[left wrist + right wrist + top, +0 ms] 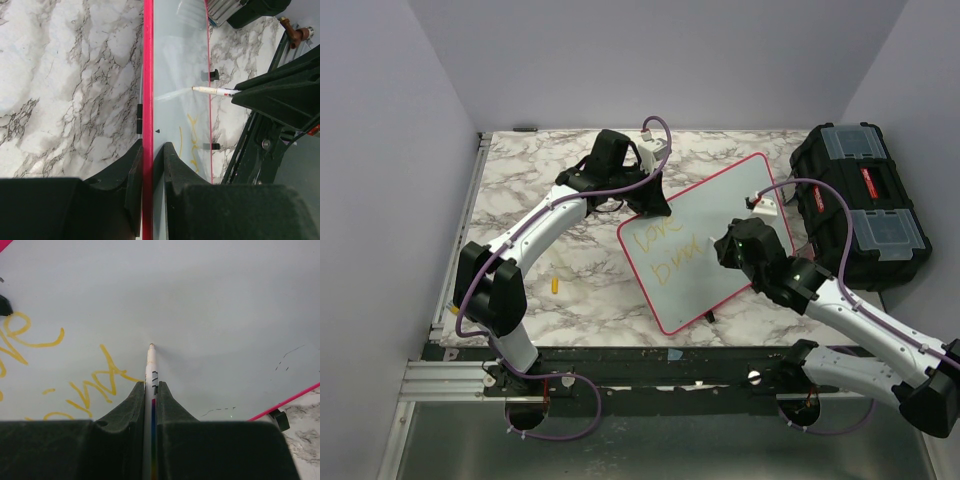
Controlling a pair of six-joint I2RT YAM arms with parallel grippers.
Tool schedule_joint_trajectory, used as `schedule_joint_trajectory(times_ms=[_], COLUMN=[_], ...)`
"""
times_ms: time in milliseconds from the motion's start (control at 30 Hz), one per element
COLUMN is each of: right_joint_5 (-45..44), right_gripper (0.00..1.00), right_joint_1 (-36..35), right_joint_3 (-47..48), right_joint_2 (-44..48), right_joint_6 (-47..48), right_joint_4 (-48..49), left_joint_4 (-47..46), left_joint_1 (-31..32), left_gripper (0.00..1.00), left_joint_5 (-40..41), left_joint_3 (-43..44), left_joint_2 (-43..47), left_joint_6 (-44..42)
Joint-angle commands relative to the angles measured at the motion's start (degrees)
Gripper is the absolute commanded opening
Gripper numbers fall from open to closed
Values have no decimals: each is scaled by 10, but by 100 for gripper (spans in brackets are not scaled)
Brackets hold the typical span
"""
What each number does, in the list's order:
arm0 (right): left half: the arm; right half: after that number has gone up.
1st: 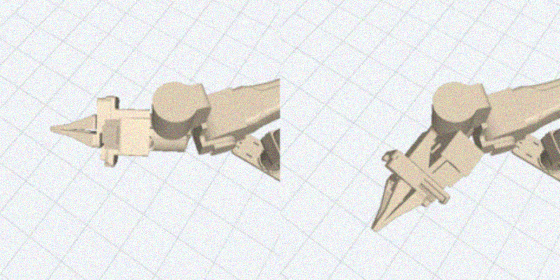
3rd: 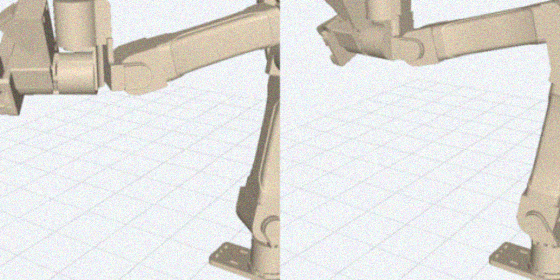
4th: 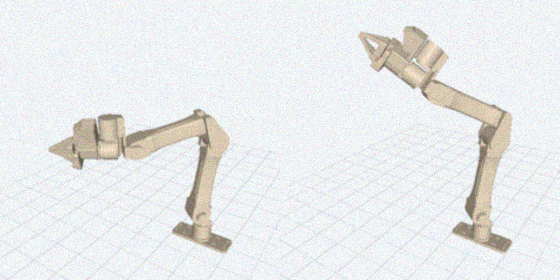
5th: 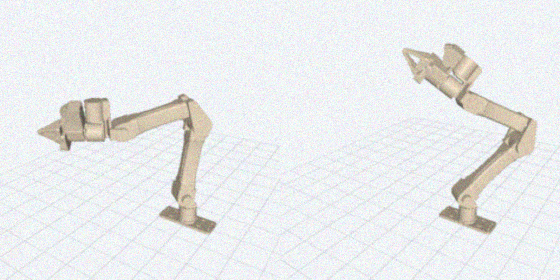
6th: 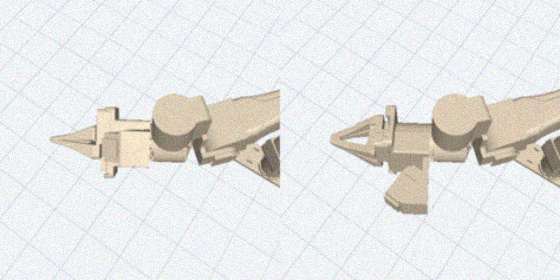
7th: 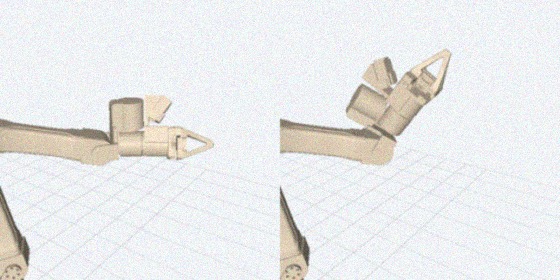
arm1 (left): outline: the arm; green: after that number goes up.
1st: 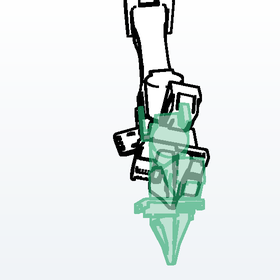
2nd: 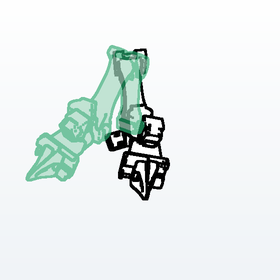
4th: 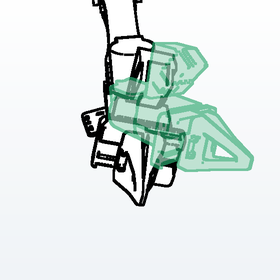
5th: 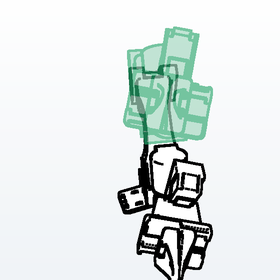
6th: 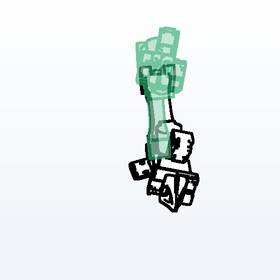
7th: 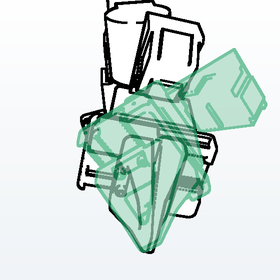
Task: Write a sentence on the whiteboard
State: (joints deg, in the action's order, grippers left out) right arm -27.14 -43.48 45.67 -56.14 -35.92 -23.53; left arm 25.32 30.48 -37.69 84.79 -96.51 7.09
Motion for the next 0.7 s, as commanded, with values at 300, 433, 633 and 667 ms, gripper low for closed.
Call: schedule_joint_trajectory(times_ms=[300, 433, 633, 667], right_joint_5=[12, 34, 69, 74], right_gripper=[1, 1, 1, 1], right_joint_1=[2, 2, 3, 2], right_joint_3=[4, 1, -5, -6], right_joint_2=[-10, -20, -28, -30], right_joint_6=[6, 8, 15, 15], right_joint_4=[25, 32, 41, 42], left_joint_4=[2, 3, 3, 3], left_joint_1=[10, 10, 10, 10], left_gripper=[0, 0, 0, 0], left_joint_5=[20, 20, 19, 18], left_joint_3=[-14, -14, -12, -11], left_joint_2=[6, 7, 7, 7], left_joint_6=[-48, -48, -48, -48])
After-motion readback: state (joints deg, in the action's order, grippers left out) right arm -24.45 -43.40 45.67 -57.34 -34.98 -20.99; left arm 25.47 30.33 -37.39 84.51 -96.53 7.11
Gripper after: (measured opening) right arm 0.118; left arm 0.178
